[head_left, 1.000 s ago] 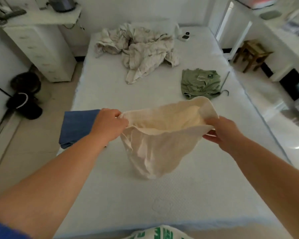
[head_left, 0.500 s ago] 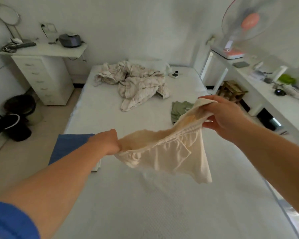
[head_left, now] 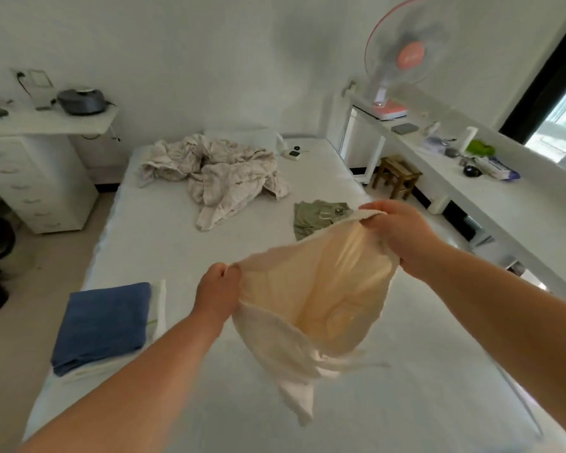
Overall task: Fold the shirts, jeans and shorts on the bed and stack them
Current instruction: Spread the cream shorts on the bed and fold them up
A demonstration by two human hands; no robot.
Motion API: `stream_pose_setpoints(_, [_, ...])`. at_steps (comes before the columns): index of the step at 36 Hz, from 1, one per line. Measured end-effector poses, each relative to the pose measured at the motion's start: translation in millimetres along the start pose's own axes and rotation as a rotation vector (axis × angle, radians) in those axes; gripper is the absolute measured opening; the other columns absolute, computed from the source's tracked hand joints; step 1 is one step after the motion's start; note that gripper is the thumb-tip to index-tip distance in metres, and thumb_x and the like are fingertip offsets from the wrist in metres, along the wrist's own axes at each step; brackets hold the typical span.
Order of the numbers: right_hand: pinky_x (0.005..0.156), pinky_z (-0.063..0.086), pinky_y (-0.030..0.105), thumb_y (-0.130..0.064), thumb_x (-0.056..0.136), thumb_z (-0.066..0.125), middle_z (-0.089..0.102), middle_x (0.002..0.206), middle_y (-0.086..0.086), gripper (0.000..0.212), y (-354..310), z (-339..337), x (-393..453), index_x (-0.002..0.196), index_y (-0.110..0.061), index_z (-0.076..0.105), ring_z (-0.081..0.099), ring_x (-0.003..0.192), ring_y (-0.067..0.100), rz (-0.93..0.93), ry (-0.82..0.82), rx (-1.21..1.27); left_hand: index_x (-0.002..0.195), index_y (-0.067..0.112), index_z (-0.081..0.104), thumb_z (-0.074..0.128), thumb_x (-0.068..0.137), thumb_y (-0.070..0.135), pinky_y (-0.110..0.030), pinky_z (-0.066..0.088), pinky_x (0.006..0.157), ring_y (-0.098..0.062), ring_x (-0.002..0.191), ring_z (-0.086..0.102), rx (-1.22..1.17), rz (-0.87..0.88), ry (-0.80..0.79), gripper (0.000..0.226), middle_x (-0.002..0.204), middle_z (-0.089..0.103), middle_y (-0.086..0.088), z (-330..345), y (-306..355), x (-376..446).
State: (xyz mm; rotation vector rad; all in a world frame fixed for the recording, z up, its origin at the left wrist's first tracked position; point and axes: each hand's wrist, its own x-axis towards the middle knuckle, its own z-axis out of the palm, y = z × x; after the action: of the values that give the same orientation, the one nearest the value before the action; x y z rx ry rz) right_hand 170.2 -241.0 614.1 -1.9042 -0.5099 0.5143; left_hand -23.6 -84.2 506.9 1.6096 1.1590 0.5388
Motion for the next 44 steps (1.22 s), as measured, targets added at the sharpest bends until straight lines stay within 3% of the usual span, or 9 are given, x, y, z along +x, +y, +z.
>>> stream_pose_setpoints(5, [0.076, 0.044, 0.026, -0.002, 0.079, 0.061, 0.045, 0.094, -0.012, 0.044, 46.6, -26.9, 1.6, 0.114, -0.028, 0.057, 0.048, 0.089, 0.013, -0.187, -0.092, -0.815, 0.078, 0.020, 0.052, 0.047, 0.087, 0.015, -0.029, 0.029, 0.056, -0.015, 0.071, 0.044, 0.106, 0.148, 0.100, 0.011, 0.073, 0.048, 0.005, -24.9, 28.8, 22.8])
stream_pose_setpoints(9, [0.092, 0.036, 0.026, -0.027, 0.084, 0.064, 0.049, 0.115, -0.006, 0.040, 91.8, -44.8, -4.5, 0.122, -0.030, 0.051, 0.042, 0.105, 0.011, -0.289, -0.320, -1.251, 0.074, 0.027, 0.055, 0.047, 0.088, 0.018, -0.027, 0.032, 0.054, -0.012, 0.068, 0.048, 0.290, 0.302, 0.087, 0.018, 0.073, 0.053, 0.011, -36.6, 52.3, 27.9])
stream_pose_setpoints(12, [0.086, 0.038, 0.024, -0.019, 0.086, 0.060, 0.057, 0.111, -0.001, 0.027, 108.8, -63.3, -2.5, 0.112, -0.024, 0.056, 0.048, 0.097, 0.013, -0.080, -0.340, -1.214, 0.076, 0.027, 0.055, 0.046, 0.088, 0.019, -0.029, 0.035, 0.062, -0.021, 0.077, 0.051, 0.463, 0.312, 0.051, 0.017, 0.080, 0.055, 0.004, -40.2, 53.5, 31.5])
stream_pose_setpoints(17, [0.078, 0.052, 0.042, -0.002, 0.090, 0.052, 0.060, 0.091, 0.011, 0.014, 120.3, -89.1, 0.1, 0.096, -0.009, 0.063, 0.057, 0.085, 0.027, 0.356, -0.173, -0.179, 0.064, 0.018, 0.045, 0.044, 0.082, 0.016, -0.030, 0.034, 0.059, -0.024, 0.071, 0.048, 0.764, 0.217, -0.094, 0.019, 0.071, 0.049, -0.002, -26.2, 42.8, 36.0])
stream_pose_setpoints(23, [0.077, 0.052, 0.039, -0.009, 0.091, 0.054, 0.061, 0.103, 0.010, 0.018, 142.3, -125.1, 24.2, 0.106, -0.012, 0.063, 0.060, 0.095, 0.029, 0.457, -0.212, 0.074, 0.069, 0.016, 0.045, 0.040, 0.090, 0.023, -0.031, 0.037, 0.068, -0.025, 0.080, 0.051, 1.003, 0.117, -0.316, 0.022, 0.083, 0.050, -0.005, 35.0, 50.7, 49.9])
stream_pose_setpoints(27, [0.060, 0.051, 0.025, -0.009, 0.089, 0.055, 0.059, 0.090, 0.009, 0.014, 150.5, -174.5, 60.9, 0.101, -0.008, 0.063, 0.057, 0.078, 0.019, 0.456, -0.377, -0.105, 0.072, 0.009, 0.050, 0.042, 0.092, 0.030, -0.030, 0.036, 0.068, -0.027, 0.084, 0.053, 1.020, 0.044, -0.411, 0.030, 0.087, 0.052, -0.007, 90.1, 55.0, 49.1])
stream_pose_setpoints(31, [0.073, 0.047, 0.031, 0.004, 0.084, 0.055, 0.056, 0.098, 0.012, 0.019, 158.2, -235.7, 113.6, 0.098, -0.008, 0.059, 0.054, 0.089, 0.026, 0.438, -0.321, -0.457, 0.062, 0.016, 0.047, 0.043, 0.093, 0.025, -0.026, 0.036, 0.055, -0.013, 0.060, 0.047, 1.013, -0.014, -0.605, 0.033, 0.070, 0.051, -0.002, 155.6, 59.9, 26.0])
stream_pose_setpoints(37, [0.086, 0.039, 0.033, -0.011, 0.088, 0.053, 0.059, 0.110, 0.013, 0.027, 141.3, -269.8, 211.9, 0.111, -0.008, 0.066, 0.051, 0.102, 0.028, 0.100, -0.229, -1.210, 0.058, 0.016, 0.053, 0.040, 0.091, 0.024, -0.024, 0.034, 0.056, -0.003, 0.041, 0.049, 0.684, -0.157, -0.930, 0.036, 0.046, 0.059, 0.007, 236.6, 62.1, -12.3])
stream_pose_setpoints(44, [0.070, 0.045, 0.032, -0.014, 0.086, 0.049, 0.061, 0.098, 0.008, 0.027, 145.1, -163.4, 293.1, 0.107, -0.011, 0.066, 0.055, 0.087, 0.026, -0.182, -0.283, -1.440, 0.066, 0.011, 0.053, 0.036, 0.095, 0.018, -0.018, 0.032, 0.045, -0.012, 0.046, 0.057, 0.390, -0.423, -0.767, 0.034, 0.054, 0.060, -0.002, 251.2, 2.8, -3.4])
